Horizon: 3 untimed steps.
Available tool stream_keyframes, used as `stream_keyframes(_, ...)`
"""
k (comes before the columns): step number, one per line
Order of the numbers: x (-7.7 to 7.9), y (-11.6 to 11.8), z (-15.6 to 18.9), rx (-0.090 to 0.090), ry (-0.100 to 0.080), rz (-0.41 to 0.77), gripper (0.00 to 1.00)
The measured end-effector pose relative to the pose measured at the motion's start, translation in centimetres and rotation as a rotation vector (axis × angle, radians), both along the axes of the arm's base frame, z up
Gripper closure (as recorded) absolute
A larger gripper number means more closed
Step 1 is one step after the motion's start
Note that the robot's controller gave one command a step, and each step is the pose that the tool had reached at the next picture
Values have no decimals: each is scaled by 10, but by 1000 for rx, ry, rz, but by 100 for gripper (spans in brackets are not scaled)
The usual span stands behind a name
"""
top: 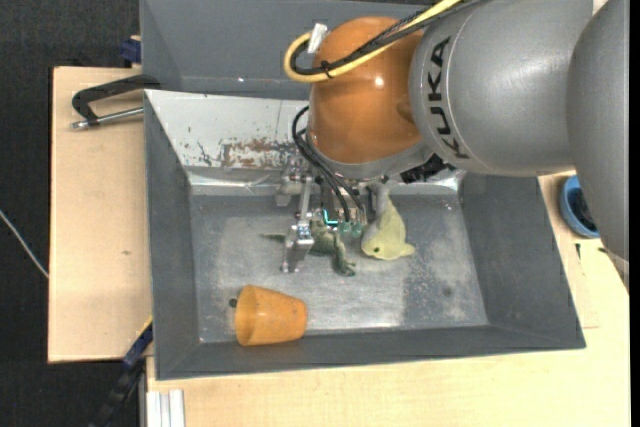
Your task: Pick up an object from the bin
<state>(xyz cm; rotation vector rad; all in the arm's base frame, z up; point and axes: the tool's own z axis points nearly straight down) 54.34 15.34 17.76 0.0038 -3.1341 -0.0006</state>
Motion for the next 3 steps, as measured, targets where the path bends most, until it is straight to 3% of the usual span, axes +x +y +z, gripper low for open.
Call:
stream_keyframes(1,32,-73,-107,3,-12,-127,0)
stream_keyframes(2,34,-71,-103,5,-22,-122,100)
stream_keyframes(3,44,-87,33,1,-22,-82,100)
